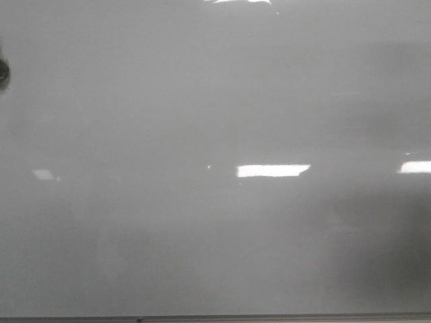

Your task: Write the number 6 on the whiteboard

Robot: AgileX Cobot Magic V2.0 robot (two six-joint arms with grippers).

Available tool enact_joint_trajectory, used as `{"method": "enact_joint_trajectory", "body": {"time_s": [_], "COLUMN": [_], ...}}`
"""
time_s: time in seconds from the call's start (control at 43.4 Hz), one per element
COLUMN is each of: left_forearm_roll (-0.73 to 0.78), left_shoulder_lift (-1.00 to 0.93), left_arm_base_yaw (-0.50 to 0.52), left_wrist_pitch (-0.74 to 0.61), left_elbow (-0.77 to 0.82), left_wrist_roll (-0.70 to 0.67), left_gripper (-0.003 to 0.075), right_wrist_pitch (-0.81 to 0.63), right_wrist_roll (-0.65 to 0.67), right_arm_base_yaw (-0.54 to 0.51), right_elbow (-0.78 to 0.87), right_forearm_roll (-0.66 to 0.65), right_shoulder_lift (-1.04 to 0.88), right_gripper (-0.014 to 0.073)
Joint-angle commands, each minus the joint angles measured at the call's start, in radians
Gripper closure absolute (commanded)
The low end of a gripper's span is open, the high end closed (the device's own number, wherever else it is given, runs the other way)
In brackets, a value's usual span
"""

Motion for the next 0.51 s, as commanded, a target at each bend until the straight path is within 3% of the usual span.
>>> {"method": "enact_joint_trajectory", "body": {"time_s": [0.0,0.207,0.484], "left_forearm_roll": [-0.011,-0.011,-0.059], "left_shoulder_lift": [0.01,0.046,0.133], "left_arm_base_yaw": [-0.007,-0.007,-0.007], "left_wrist_pitch": [-0.091,-0.11,-0.236], "left_elbow": [-0.031,-0.031,-0.031], "left_wrist_roll": [-0.002,-0.002,-0.002], "left_gripper": [0.0195,0.0195,0.0195], "right_wrist_pitch": [-0.072,-0.068,-0.068], "right_wrist_roll": [-0.005,-0.005,-0.024], "right_arm_base_yaw": [-0.001,0.031,0.236], "right_elbow": [-0.034,-0.043,-0.089], "right_forearm_roll": [-0.008,-0.008,-0.008], "right_shoulder_lift": [-0.005,-0.005,-0.005], "right_gripper": [-0.0008,-0.0008,-0.0008]}}
